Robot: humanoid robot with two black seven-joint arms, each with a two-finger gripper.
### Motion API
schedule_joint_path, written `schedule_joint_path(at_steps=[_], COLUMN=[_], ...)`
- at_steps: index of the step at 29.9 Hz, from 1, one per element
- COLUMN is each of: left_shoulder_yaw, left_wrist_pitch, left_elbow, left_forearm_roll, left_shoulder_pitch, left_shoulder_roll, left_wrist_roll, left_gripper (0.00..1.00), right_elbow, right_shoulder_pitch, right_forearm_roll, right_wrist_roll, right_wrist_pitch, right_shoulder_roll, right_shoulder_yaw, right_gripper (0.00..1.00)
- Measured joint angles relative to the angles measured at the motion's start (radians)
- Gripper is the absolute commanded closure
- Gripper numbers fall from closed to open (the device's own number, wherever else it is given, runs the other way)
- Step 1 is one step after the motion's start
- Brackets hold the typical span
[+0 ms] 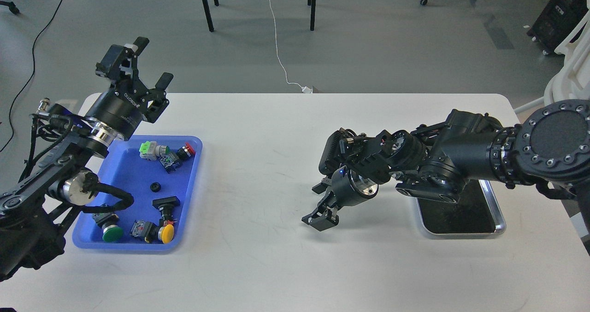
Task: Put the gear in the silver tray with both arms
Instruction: 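Lower the right gripper onto the gear and grasp it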
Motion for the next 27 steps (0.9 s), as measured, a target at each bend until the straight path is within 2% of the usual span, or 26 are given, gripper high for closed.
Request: schedule_joint_path(at_steps=[17,20,24,27], left_shoulder_yaw=[0.001,0.002,0.002,0.002], left_wrist_pitch=[0.0,0.0,-0.001,0.0], left_elbow=[0.0,0.0,0.0,0.0], left_forearm_roll=[0.001,0.001,0.001,0.001], left_shoulder_pitch=[0.0,0.0,0.0,0.0], left_shoulder_roll=[0.002,0.0,-0.001,-0.004], left_wrist_roll=[0.002,0.003,0.003,0.003], left_gripper=[0.02,0.02,0.02,0.02], right_elbow=[-0.002,-0.002,-0.002,-0.003], right_shoulder_pitch=[0.004,0.005,0.006,0.01], right_forearm_roll=[0.0,0.0,0.0,0.0], right_wrist_roll=[0.0,0.0,0.0,0.0], right_wrist_pitch=[-0.001,-0.001,0.0,0.001], right_shoulder_roll=[0.0,0.0,0.0,0.0], right_shoulder_yaw=[-0.026,-0.027,-0.029,-0.029], right_gripper=[0.34,0.4,0.61,0.72])
